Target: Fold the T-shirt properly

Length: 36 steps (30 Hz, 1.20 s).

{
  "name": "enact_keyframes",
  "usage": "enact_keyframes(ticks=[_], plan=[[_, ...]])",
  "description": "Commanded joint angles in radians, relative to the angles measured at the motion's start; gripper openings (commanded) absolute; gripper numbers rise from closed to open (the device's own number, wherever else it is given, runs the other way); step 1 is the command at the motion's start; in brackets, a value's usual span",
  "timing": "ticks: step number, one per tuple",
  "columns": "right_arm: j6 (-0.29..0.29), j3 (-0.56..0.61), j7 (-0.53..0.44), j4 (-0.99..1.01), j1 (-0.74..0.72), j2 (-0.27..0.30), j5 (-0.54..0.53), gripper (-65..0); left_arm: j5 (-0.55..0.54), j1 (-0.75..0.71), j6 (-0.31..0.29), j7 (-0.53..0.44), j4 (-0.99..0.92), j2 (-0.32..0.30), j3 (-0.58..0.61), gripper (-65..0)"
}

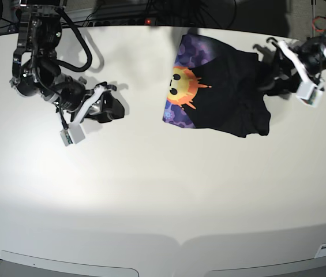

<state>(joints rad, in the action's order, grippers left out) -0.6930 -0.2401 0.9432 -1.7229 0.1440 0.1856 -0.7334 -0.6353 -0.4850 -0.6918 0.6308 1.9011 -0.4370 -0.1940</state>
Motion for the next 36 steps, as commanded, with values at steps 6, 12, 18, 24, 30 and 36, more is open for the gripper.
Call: enact_keyframes(ticks=[6,12,18,24,30,36], plan=[[-0.005,-0.002,-0.006,-0.018,-0.011,0.008,-0.018,-43.0,0.034,0.053,-0.006,-0.055,0.018,-0.015,0.019,-42.7],[-0.005,-0.002,-0.005,-0.018,-0.011,0.008,-0.018,-43.0,0.063,0.056,-0.006,-0.055,0.018,-0.015,0.019,-41.9],[-0.005,-0.002,-0.003,-0.018,-0.011,0.008,-0.018,-43.0,0.097,0.056,-0.006,-0.060,0.002,-0.014,0.019,-41.9],[-0.005,-0.002,-0.003,-0.018,-0.011,0.008,-0.030,-43.0,0.096,0.055,-0.006,-0.096,-0.018,-0.014,0.019,-42.3],[-0.005,-0.002,-0.005,-0.018,-0.011,0.008,-0.030,-43.0,0.093,0.034,-0.006,-0.101,-0.039,-0.014,0.019,-51.3],[-0.005,-0.002,-0.011,-0.018,-0.013,0.008,-0.030,-43.0,0.093,0.023,-0.006,-0.105,-0.056,-0.012,0.019,-65.0]])
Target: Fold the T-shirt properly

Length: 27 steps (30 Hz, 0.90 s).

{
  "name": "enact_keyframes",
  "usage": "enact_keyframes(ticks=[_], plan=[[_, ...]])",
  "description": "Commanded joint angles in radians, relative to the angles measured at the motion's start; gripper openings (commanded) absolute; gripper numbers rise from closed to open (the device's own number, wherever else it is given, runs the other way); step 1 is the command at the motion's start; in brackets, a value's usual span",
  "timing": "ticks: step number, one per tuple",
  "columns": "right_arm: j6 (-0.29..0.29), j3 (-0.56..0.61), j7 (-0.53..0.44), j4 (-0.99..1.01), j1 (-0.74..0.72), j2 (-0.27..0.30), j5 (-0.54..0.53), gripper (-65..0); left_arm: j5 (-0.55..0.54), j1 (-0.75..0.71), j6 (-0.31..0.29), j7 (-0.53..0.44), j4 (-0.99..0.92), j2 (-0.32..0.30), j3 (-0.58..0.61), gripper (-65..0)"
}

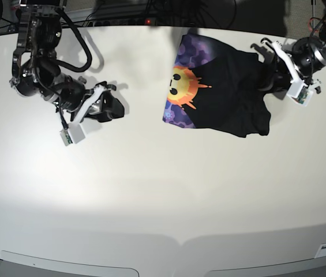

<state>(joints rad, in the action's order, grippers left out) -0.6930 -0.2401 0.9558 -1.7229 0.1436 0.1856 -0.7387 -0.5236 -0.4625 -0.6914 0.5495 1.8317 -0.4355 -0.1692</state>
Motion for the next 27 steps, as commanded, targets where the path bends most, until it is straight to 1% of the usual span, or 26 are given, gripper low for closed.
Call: enact_keyframes(ticks=[1,5,8,9,10,12,13,14,17,20,25,27], plan=[[-0.005,-0.002,-0.024,-0.018,-0.013,0.008,-0.024,-43.0,-0.020,-0.001,-0.007,-0.026,0.013,-0.013,-0.006,-65.0],[-0.005,-0.002,-0.024,-0.018,-0.016,0.008,-0.024,-43.0,-0.063,-0.002,-0.007,-0.032,0.013,-0.014,-0.006,-65.0],[-0.005,-0.002,-0.024,-0.018,-0.016,0.008,-0.024,-43.0,-0.046,-0.002,-0.007,-0.082,0.013,-0.014,-0.006,-65.0],[-0.005,-0.002,-0.024,-0.018,-0.016,0.008,-0.024,-43.0,-0.036,-0.002,-0.007,-0.085,0.013,-0.014,-0.006,-65.0],[-0.005,-0.002,-0.024,-0.018,-0.016,0.008,-0.024,-43.0,-0.024,-0.002,-0.007,-0.087,0.013,-0.014,-0.006,-60.8],[-0.005,-0.002,-0.024,-0.018,-0.016,0.008,-0.024,-43.0,-0.010,-0.003,-0.007,-0.087,0.013,-0.014,-0.006,-42.2],[-0.005,-0.002,-0.024,-0.018,-0.016,0.008,-0.024,-43.0,-0.009,-0.003,-0.007,-0.088,0.013,-0.014,-0.006,-36.6],[-0.005,-0.002,-0.024,-0.018,-0.016,0.008,-0.024,-43.0,-0.010,-0.003,-0.007,-0.089,0.013,-0.013,-0.006,-35.1],[-0.005,-0.002,-0.024,-0.018,-0.016,0.008,-0.024,-43.0,0.012,-0.003,-0.007,-0.132,0.013,-0.014,-0.006,-35.2],[-0.005,-0.002,-0.023,-0.018,-0.016,0.008,-0.024,-43.0,0.076,-0.002,-0.007,-0.193,0.013,-0.013,-0.006,-35.2],[-0.005,-0.002,-0.023,-0.018,-0.016,0.008,-0.024,-43.0,0.086,-0.003,-0.007,-0.200,0.013,-0.010,-0.006,-36.0],[-0.005,-0.002,-0.024,-0.018,-0.016,0.008,-0.024,-43.0,0.087,-0.003,-0.007,-0.199,0.013,0.002,-0.005,-36.0]])
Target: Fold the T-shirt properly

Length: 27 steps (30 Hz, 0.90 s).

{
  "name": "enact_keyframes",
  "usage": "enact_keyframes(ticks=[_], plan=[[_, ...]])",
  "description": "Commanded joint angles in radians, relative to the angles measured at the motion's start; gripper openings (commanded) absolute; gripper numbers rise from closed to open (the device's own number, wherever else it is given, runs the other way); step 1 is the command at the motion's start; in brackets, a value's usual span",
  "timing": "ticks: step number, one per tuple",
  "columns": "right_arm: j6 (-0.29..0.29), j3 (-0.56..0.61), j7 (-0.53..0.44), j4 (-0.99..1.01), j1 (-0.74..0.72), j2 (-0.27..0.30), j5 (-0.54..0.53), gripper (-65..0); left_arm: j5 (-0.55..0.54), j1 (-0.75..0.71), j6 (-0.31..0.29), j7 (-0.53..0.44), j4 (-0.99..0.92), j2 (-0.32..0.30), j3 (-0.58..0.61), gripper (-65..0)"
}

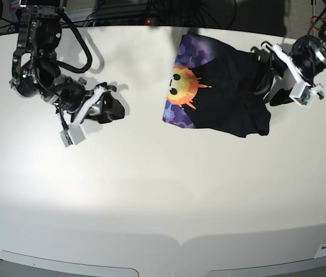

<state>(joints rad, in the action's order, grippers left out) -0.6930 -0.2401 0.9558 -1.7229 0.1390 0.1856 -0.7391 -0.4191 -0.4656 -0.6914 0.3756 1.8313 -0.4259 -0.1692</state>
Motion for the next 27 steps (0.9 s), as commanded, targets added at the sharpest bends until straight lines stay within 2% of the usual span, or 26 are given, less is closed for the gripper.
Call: enact_keyframes(ticks=[1,6,8,11,13,14,16,18,21,23,27], plan=[[-0.005,-0.002,-0.024,-0.018,-0.011,0.008,-0.024,-43.0,-0.018,0.000,-0.007,-0.026,0.013,0.000,-0.005,-36.0],[-0.005,-0.002,-0.024,-0.018,-0.011,0.008,-0.024,-43.0,0.019,0.000,-0.007,-0.026,0.013,0.045,-0.005,-36.2],[-0.005,-0.002,-0.024,-0.018,-0.011,0.008,-0.024,-43.0,0.031,0.000,-0.007,-0.025,0.013,0.056,-0.005,-39.4],[-0.005,-0.002,-0.023,-0.018,-0.011,0.008,-0.024,-43.0,0.037,0.000,-0.007,-0.025,0.013,0.063,-0.005,-49.1],[-0.005,-0.002,-0.023,-0.018,-0.011,0.008,-0.024,-43.0,0.037,0.000,-0.007,-0.025,0.013,0.063,-0.006,-61.4],[-0.005,-0.002,-0.024,-0.018,-0.011,0.008,-0.024,-43.0,0.036,0.000,-0.007,-0.025,0.013,0.063,-0.006,-65.0],[-0.005,-0.002,-0.024,-0.018,-0.011,0.008,-0.024,-43.0,0.033,-0.001,-0.007,-0.014,0.013,0.063,-0.006,-65.0],[-0.005,-0.002,-0.024,-0.018,-0.011,0.008,-0.024,-43.0,0.014,-0.003,-0.007,0.052,0.014,0.062,-0.006,-65.0],[-0.005,-0.002,-0.024,-0.018,-0.011,0.008,-0.024,-43.0,-0.079,-0.005,-0.007,0.259,0.014,0.062,-0.021,-65.0],[-0.005,-0.002,-0.024,-0.018,-0.011,0.008,-0.024,-43.0,-0.161,-0.021,-0.007,0.352,0.014,0.062,-0.048,-65.0],[-0.005,-0.002,-0.024,-0.018,-0.011,0.008,-0.024,-43.0,-0.219,-0.081,-0.007,0.352,0.014,0.063,-0.151,-65.0]])
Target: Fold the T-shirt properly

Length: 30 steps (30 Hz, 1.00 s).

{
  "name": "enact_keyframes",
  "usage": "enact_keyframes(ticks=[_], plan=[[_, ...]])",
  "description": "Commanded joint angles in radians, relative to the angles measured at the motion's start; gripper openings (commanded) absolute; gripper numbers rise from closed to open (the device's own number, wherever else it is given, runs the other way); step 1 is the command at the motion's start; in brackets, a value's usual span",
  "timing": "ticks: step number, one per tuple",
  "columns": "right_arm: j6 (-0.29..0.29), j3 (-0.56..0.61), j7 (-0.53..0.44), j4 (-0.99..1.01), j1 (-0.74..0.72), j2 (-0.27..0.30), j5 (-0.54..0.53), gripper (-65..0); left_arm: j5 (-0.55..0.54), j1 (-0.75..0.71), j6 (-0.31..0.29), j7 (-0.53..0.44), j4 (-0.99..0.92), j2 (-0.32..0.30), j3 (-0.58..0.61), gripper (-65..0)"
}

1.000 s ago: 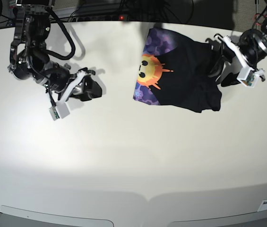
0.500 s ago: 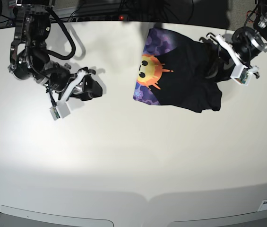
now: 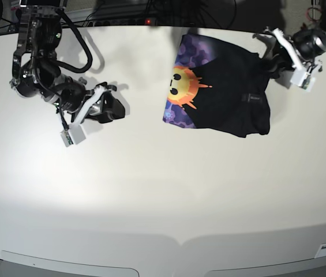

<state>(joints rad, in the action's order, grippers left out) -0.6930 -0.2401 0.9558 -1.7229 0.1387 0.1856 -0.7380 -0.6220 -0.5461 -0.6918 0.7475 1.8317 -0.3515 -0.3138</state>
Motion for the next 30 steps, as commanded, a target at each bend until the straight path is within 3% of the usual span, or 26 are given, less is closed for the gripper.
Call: enact_keyframes(ticks=[1,5,9,12,16,19,24,26,28,30], plan=[[-0.005,-0.002,-0.024,-0.018,-0.011,0.008,-0.026,-43.0,-0.015,-0.014,-0.006,-0.033,0.014,-0.012,-0.037,-65.0],[-0.005,-0.002,-0.024,-0.018,-0.011,0.008,-0.026,-43.0,-0.015,-0.056,-0.006,-0.094,0.014,-0.012,-0.129,-65.0],[-0.005,-0.002,-0.023,-0.018,-0.011,0.006,-0.059,-43.0,0.006,-0.077,0.023,-0.093,0.014,-0.011,-0.127,-65.0],[-0.005,-0.002,-0.023,-0.018,-0.011,0.006,-0.078,-43.0,0.082,-0.078,0.054,-0.088,0.014,-0.011,-0.125,-65.0],[-0.005,-0.002,-0.023,-0.018,-0.011,0.005,-0.077,-43.0,0.184,-0.077,0.178,-0.098,0.014,-0.012,-0.125,-45.8],[-0.005,-0.002,-0.024,-0.018,-0.011,0.005,-0.078,-43.0,0.246,-0.077,0.225,-0.130,0.014,-0.012,-0.125,-40.0],[-0.005,-0.002,-0.034,-0.018,-0.011,0.005,-0.086,-43.0,0.259,-0.079,0.324,-0.146,0.014,-0.012,-0.125,-41.1],[-0.005,0.004,-0.054,-0.018,-0.011,0.005,-0.117,-43.8,0.204,-0.084,0.333,-0.142,0.017,-0.012,-0.125,-50.2],[-0.005,0.034,-0.056,-0.018,-0.023,0.005,-0.130,-50.7,0.107,-0.089,0.332,-0.143,0.024,-0.012,-0.125,-65.0],[-0.005,0.093,-0.053,-0.018,-0.043,0.005,-0.123,-60.9,-0.031,-0.108,0.325,-0.157,0.047,-0.011,-0.125,-65.0]])
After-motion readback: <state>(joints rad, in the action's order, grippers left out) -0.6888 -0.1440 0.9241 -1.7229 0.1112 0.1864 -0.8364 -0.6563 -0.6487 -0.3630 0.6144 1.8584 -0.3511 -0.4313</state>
